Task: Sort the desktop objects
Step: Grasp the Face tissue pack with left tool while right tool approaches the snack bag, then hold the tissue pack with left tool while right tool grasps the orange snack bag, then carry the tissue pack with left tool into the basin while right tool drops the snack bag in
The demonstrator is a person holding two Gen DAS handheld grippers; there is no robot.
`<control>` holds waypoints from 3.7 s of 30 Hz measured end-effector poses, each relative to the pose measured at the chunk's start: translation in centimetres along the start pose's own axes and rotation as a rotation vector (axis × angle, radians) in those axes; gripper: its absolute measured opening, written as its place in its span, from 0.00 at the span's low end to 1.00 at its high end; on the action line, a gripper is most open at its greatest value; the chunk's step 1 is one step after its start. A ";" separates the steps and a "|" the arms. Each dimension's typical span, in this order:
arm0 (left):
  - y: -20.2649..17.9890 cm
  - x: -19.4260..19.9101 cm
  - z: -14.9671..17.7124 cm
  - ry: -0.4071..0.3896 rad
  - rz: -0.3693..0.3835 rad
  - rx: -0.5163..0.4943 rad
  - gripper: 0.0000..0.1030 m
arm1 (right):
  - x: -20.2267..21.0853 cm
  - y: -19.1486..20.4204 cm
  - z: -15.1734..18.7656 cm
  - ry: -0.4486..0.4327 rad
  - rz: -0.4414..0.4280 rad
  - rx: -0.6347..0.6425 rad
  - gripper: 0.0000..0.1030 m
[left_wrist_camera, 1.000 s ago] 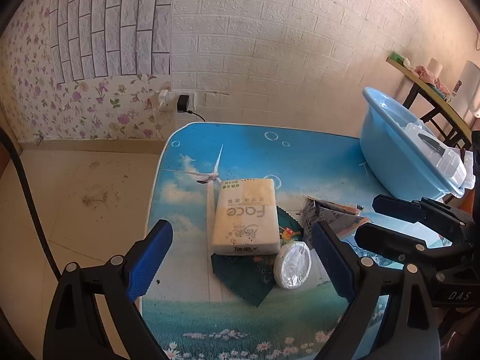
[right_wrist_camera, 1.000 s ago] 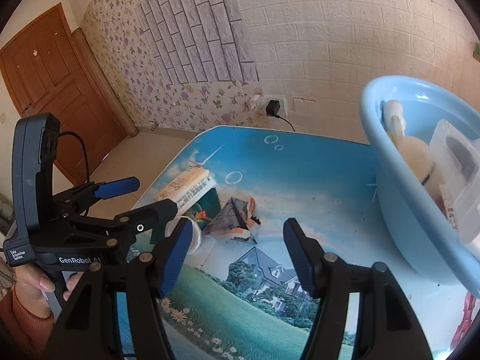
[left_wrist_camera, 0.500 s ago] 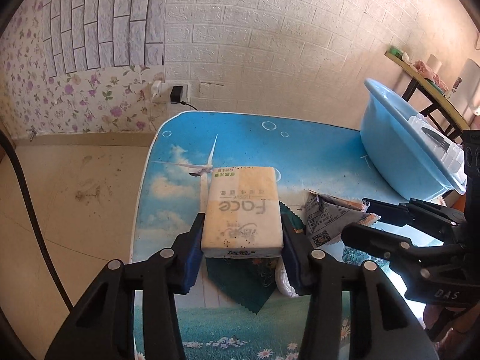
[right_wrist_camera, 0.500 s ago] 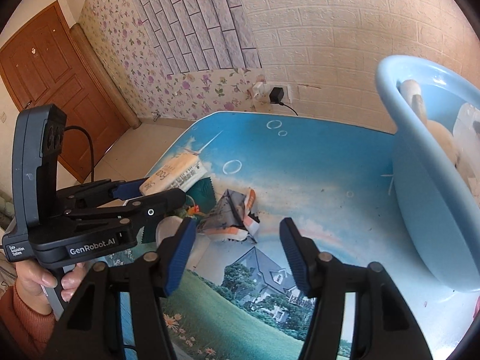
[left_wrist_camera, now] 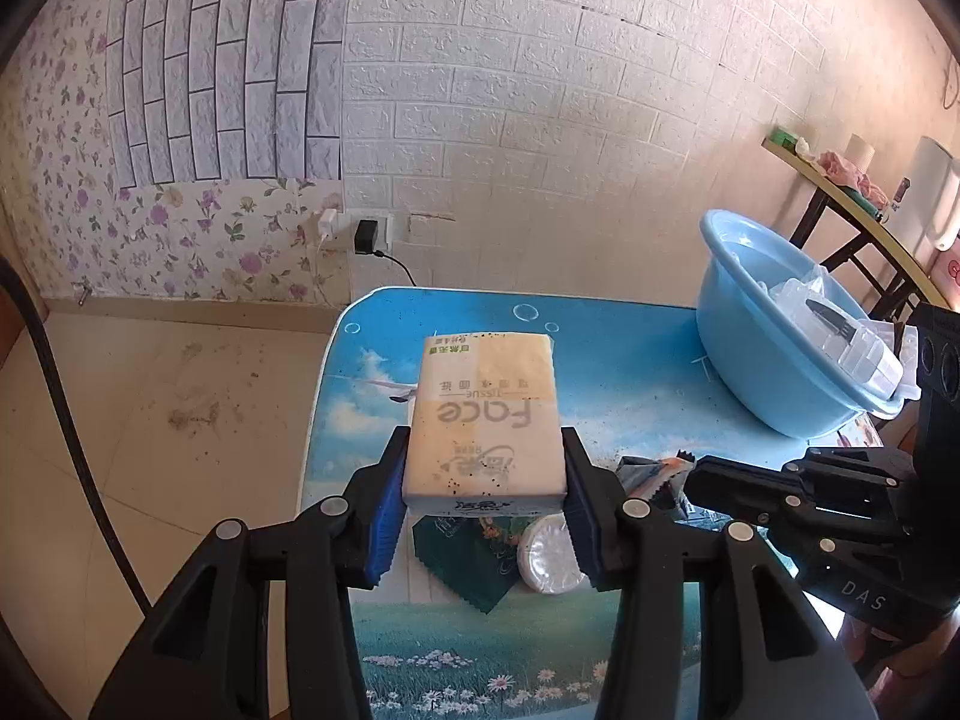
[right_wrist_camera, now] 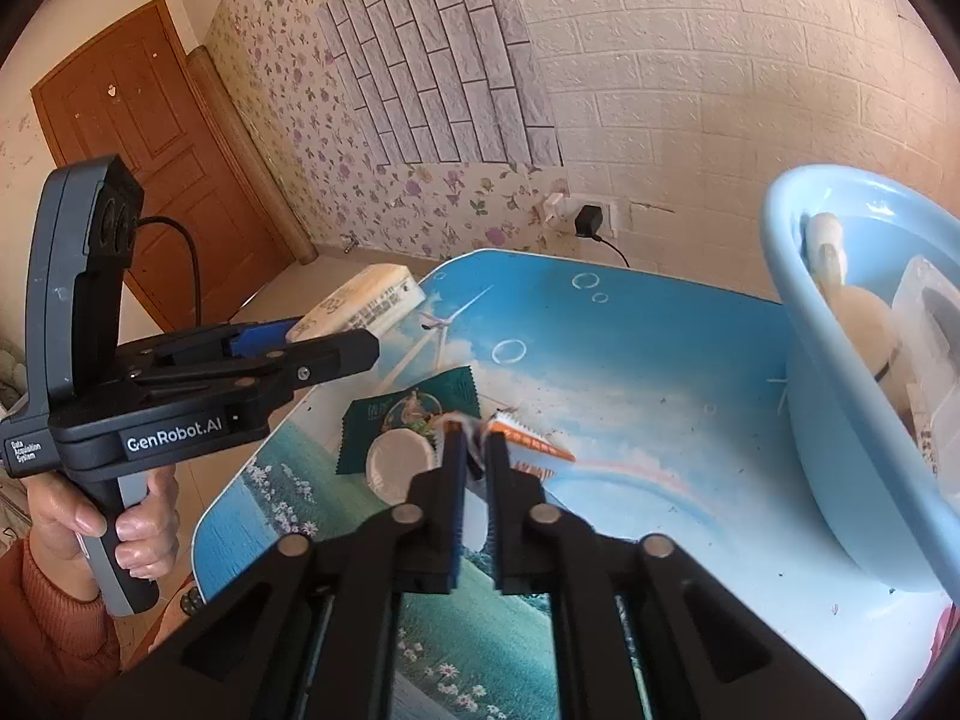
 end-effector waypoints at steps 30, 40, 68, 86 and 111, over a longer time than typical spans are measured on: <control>-2.2 3.2 -0.5 -0.060 0.004 -0.019 0.44 | -0.9 -0.6 0.8 0.013 0.026 0.036 0.21; -5.2 4.3 -2.0 -0.101 0.032 -0.063 0.44 | 3.9 -0.8 0.0 -0.075 0.014 0.042 0.12; -6.8 5.7 -2.2 -0.110 0.018 -0.085 0.44 | 1.7 -3.1 3.8 0.055 0.094 0.047 0.30; -13.8 4.0 -3.3 -0.111 0.113 -0.160 0.44 | 15.2 -6.0 -1.0 -0.242 0.173 0.012 0.29; -22.5 0.1 -6.6 -0.134 0.152 -0.271 0.75 | 18.3 -15.1 -3.2 -0.324 0.358 -0.131 0.38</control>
Point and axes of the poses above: each gripper's, at about its wrist camera, not at the fingertips, and x roughly against the way its jaws point, y to its left, z to its underside, the point moved 6 cm from there along -x, roughly the way its jaws point, and after that the axes turned 2 degrees about -x, right-handed, at the moved point
